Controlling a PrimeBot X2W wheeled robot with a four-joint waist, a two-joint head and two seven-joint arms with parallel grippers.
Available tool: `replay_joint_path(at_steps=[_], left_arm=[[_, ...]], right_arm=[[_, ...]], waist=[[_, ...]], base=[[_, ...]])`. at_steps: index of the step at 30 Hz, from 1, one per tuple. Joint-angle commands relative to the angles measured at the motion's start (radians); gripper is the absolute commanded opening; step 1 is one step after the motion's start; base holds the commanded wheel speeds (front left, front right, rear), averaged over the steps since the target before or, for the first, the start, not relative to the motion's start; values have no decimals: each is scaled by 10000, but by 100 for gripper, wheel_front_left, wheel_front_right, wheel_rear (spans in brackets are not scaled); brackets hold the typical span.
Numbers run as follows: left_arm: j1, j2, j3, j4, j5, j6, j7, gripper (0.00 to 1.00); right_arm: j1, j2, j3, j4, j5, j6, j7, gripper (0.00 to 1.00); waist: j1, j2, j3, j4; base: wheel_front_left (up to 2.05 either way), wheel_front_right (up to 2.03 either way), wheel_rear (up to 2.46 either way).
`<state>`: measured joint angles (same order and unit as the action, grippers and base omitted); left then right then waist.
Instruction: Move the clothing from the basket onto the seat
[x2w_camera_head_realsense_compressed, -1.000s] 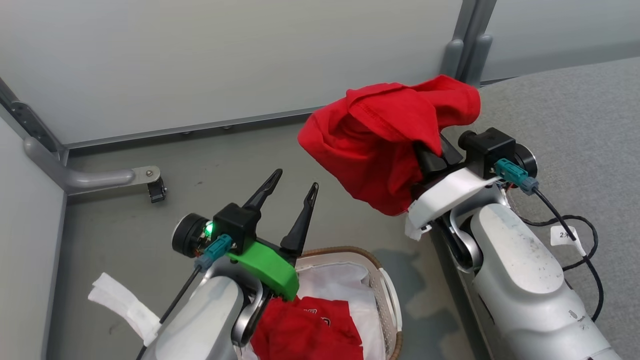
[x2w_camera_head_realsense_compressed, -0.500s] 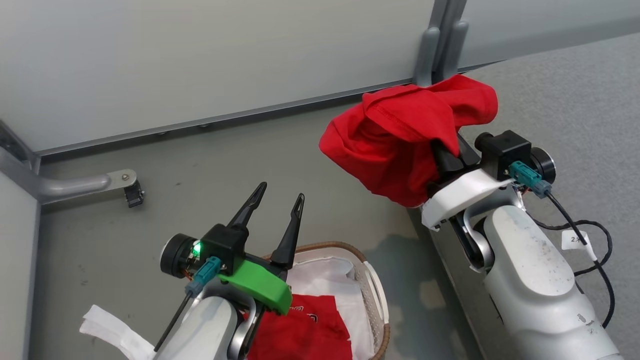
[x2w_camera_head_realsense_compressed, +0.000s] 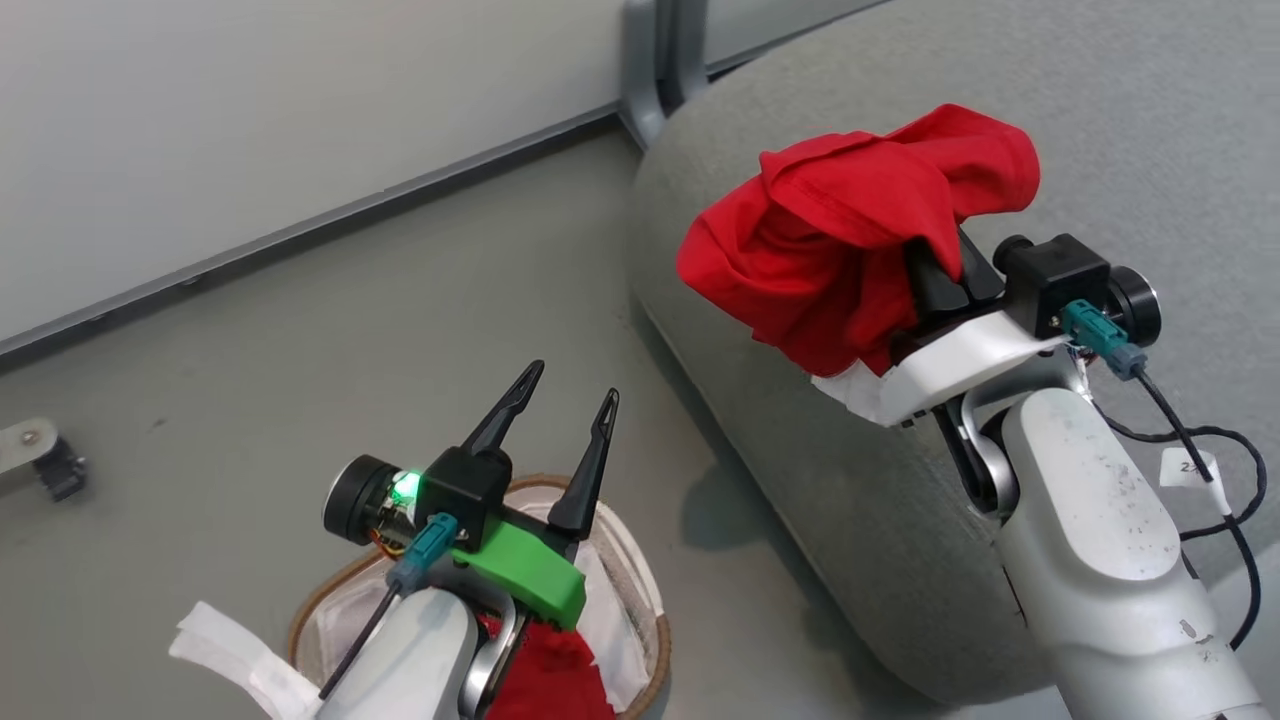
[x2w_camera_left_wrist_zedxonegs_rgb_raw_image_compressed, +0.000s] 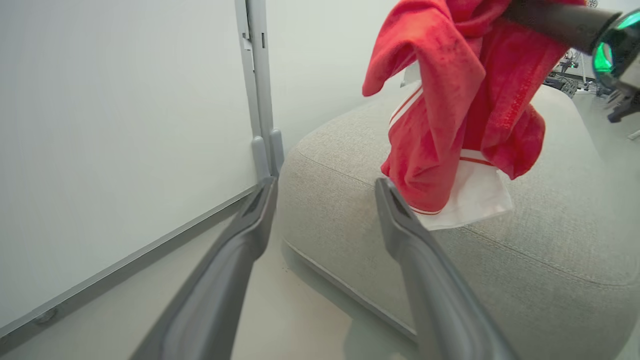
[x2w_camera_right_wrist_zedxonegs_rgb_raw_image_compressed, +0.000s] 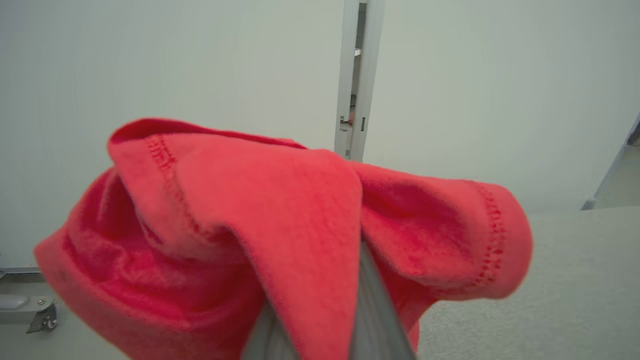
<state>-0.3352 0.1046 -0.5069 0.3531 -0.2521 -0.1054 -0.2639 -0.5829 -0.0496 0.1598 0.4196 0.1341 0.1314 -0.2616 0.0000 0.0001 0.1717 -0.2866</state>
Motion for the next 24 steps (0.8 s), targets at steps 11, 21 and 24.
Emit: replay_joint_path(at_steps=[11, 21, 24], left_arm=[[-516, 173, -356, 228, 304, -154, -9, 100], [-858, 195, -690, 37, 254, -217, -9, 100], [-1087, 146, -859, -84, 220, -234, -8, 100]], right_arm=[[509, -10, -378, -283, 122, -14, -53, 0], [-636, -21, -732, 254, -518, -14, -53, 0], [-1688, -63, -1160, 478, -1167, -14, -53, 0]], waist=[[0, -1, 1342, -1994], [0, -1, 2054, -1031], [0, -1, 2467, -428]], base=[[0, 0, 0], [0, 0, 0], [0, 0, 0]])
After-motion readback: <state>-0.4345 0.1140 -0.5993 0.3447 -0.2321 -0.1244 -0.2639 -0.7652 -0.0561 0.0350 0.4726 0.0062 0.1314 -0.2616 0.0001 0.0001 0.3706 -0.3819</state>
